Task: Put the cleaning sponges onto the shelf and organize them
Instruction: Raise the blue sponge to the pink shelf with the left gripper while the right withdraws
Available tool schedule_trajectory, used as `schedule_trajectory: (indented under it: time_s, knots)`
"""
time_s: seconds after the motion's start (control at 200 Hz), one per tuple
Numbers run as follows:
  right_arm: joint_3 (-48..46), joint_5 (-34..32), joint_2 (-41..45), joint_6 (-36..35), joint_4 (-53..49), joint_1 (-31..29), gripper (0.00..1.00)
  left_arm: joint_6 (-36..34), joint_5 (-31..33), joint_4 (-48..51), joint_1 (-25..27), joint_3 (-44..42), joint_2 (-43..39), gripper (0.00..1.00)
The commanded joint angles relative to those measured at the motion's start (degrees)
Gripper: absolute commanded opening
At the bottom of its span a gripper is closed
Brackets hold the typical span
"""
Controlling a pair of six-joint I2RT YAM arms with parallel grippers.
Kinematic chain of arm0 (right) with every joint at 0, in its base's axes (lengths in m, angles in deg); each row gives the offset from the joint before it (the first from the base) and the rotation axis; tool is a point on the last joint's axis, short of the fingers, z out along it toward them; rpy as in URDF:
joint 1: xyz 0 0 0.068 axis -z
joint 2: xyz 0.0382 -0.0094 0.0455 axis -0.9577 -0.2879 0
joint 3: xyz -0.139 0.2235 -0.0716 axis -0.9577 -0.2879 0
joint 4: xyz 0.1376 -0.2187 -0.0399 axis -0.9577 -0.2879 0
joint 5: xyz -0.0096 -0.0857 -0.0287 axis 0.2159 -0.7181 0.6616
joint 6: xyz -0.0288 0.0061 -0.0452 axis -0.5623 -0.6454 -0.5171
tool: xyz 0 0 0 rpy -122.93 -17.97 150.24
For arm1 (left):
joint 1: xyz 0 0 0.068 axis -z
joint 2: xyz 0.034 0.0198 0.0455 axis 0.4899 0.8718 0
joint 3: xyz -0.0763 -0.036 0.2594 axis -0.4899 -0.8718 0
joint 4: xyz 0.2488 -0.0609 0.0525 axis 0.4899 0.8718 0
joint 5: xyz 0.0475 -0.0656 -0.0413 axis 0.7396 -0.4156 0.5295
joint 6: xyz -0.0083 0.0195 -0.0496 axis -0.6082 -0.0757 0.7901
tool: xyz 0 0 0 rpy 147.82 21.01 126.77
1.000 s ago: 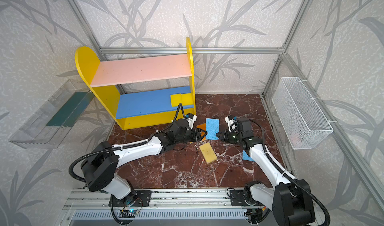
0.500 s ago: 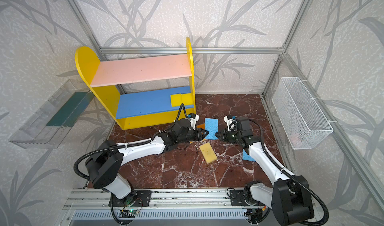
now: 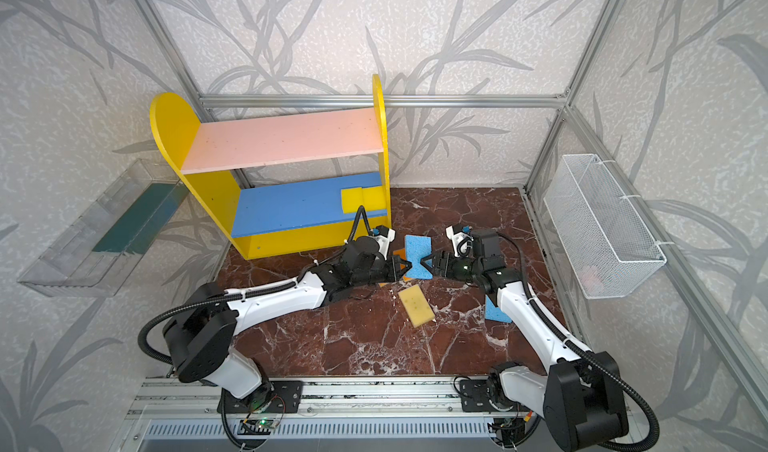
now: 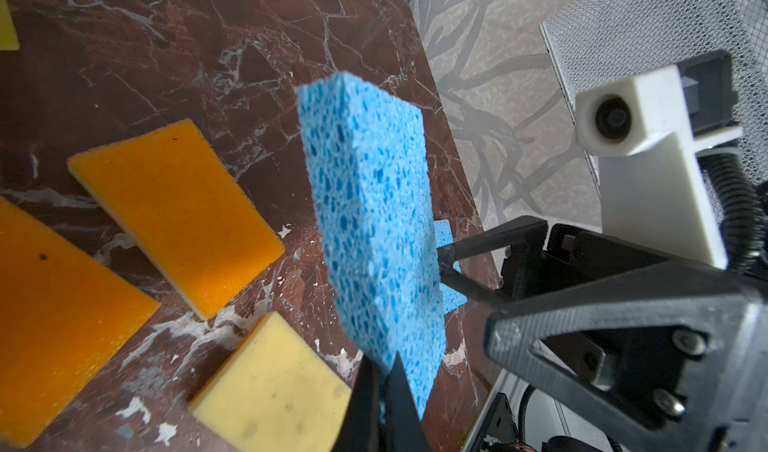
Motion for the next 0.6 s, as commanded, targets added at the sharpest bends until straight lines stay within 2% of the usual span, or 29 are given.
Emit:
schedule_trajectory:
  time_s: [0.0, 0.07, 0.17, 0.33, 0.48, 0.595]
  knots:
    - [0.17, -3.32, 3.54, 0.78, 0.03, 0.87, 0.75, -3.67, 4.55, 5.56, -1.32, -0.48, -7.72, 0.00]
    - [-1.98, -4.94, 5.35, 2.31, 1.87, 2.97, 0.77, -5.43, 6.57, 9.49, -2.23, -0.30, -10.85, 0.00]
    - [-4.75, -3.92, 6.77, 6.00, 6.34, 6.03, 0.78, -6.47, 7.35, 13.35, -4.74, 0.18, -15.53, 0.00]
    - [-4.55, -3.00, 5.28, 6.86, 9.05, 6.51, 0.78, -8.61, 5.85, 19.65, -10.75, 5.48, -21.73, 0.00]
    - [-2.98, -0.66, 2.29, 6.86, 9.78, 6.52, 0.78, -12.27, 3.15, 27.16, -15.56, 16.71, -20.57, 0.00]
    - [-2.61, -0.54, 1.56, 6.87, 10.52, 6.43, 0.79, -13.64, 1.84, 28.98, -18.07, 23.52, -19.14, 0.00]
